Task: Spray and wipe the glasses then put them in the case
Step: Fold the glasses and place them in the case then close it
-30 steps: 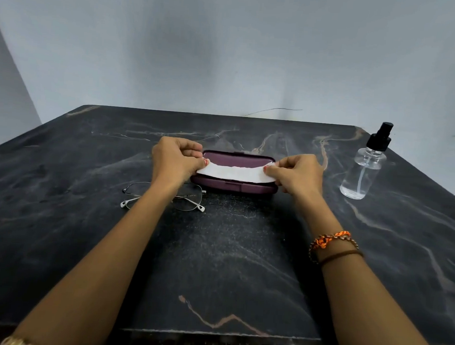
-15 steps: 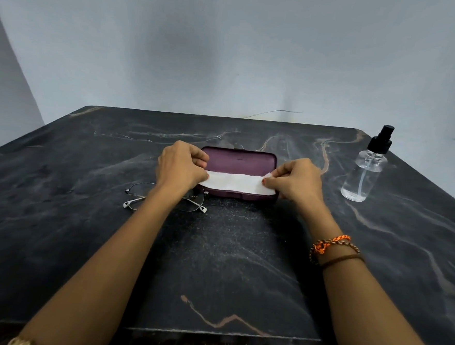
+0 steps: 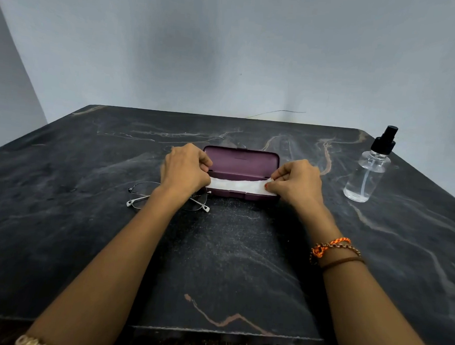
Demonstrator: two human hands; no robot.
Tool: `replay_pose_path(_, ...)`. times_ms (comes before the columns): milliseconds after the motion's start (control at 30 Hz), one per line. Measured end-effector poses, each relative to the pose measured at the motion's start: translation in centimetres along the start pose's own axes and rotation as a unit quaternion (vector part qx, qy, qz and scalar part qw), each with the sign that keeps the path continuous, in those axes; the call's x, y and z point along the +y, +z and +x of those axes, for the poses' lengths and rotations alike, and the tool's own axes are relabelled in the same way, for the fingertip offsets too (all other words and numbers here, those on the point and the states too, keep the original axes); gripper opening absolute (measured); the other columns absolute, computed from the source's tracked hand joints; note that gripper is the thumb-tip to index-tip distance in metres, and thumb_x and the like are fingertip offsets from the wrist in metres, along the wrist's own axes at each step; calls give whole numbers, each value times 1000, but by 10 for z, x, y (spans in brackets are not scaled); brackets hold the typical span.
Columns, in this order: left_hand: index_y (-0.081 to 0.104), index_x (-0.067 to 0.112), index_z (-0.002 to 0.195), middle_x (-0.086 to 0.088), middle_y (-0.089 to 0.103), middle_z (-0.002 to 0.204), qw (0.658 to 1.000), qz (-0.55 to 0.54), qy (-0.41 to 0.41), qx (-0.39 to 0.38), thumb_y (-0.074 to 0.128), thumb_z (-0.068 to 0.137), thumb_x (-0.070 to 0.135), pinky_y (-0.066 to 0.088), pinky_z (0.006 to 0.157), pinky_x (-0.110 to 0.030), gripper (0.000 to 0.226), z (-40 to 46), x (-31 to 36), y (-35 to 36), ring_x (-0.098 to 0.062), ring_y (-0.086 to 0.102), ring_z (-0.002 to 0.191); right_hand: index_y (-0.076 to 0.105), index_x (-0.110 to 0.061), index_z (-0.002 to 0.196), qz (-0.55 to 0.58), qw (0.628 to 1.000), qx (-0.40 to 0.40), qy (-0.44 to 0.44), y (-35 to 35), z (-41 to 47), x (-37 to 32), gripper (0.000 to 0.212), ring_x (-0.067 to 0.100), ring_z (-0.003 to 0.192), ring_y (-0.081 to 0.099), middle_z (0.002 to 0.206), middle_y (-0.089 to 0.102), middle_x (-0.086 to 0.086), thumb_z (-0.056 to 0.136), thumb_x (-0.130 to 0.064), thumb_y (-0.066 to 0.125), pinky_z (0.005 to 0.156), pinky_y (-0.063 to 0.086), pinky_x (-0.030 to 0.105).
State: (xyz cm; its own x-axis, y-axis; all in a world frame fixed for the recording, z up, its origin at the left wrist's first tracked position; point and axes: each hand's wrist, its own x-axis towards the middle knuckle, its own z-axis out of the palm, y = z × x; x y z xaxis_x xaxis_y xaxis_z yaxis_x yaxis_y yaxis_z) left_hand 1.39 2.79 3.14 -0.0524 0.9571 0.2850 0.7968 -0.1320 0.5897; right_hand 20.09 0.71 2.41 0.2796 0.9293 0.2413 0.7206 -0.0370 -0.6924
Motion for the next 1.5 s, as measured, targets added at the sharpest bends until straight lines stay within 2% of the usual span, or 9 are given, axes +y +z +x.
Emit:
replay_pose_path(200,70,16,94,7,64,77,1000,0,-6,-2,78,64,1,49,83,-28,35,1,-1,0,-15,64,88,69,-9,81,-15,1000,10,-3,3,0,1,15,27,88,66,90,71,13,67,-7,75,78,50,31)
replay_pose_path(367,68,13,104,0,69,96,1000,-6,-21,9,86,57,10,35,75,-19,50,3,-5,-2,-9,52,81,66,-10,90,-17,999,24,14,3,1,3,28,28,92,63,94,68,12,65,-15,79,70,40,26)
replay_pose_path(467,68,10,103,-3,68,95,999,-11,-37,2,87,57,11,40,79,-23,51,4,-6,-2,-14,56,88,66,-9,91,-16,999,23,29,1,1,5,33,28,92,61,88,64,9,64,-21,81,68,36,26)
replay_pose_path(633,64,8,111,-10,66,108,996,-11,-80,-27,89,55,19,45,95,-36,62,9,-8,-3,-25,56,108,71,-6,82,-7,1000,-9,27,0,2,6,19,28,88,63,77,65,11,73,-24,74,67,38,26)
replay_pose_path(800,65,11,109,-12,60,120,994,-18,-102,-37,88,57,18,42,92,-34,57,11,-9,-2,-27,52,113,70,-7,82,-15,999,-7,36,3,2,6,11,28,89,60,83,66,13,77,-16,68,67,37,26)
replay_pose_path(1067,65,11,84,-15,68,94,993,-64,-98,-35,86,61,16,53,82,-40,31,8,-11,2,-31,65,88,69,-7,77,-20,999,5,40,5,3,7,5,21,75,52,73,58,7,74,-9,65,63,34,25)
replay_pose_path(1200,68,8,90,-12,67,102,994,-41,-97,-25,87,59,15,51,85,-38,36,11,-12,3,-30,63,93,69,-5,77,-29,999,11,21,6,2,7,15,24,78,57,76,63,11,78,-20,67,65,36,26)
replay_pose_path(1333,68,9,95,-12,66,105,996,-20,-90,-21,86,61,15,49,84,-34,40,12,-13,4,-27,59,100,69,-1,80,-34,999,17,25,7,3,8,14,29,84,61,78,63,12,76,-15,67,64,37,27)
replay_pose_path(1500,65,7,107,-10,64,114,997,-15,-70,-4,82,67,20,47,91,-38,44,12,-12,5,-27,56,108,67,-6,74,-33,999,22,19,7,2,7,16,29,85,62,75,62,9,78,-22,67,65,37,27)
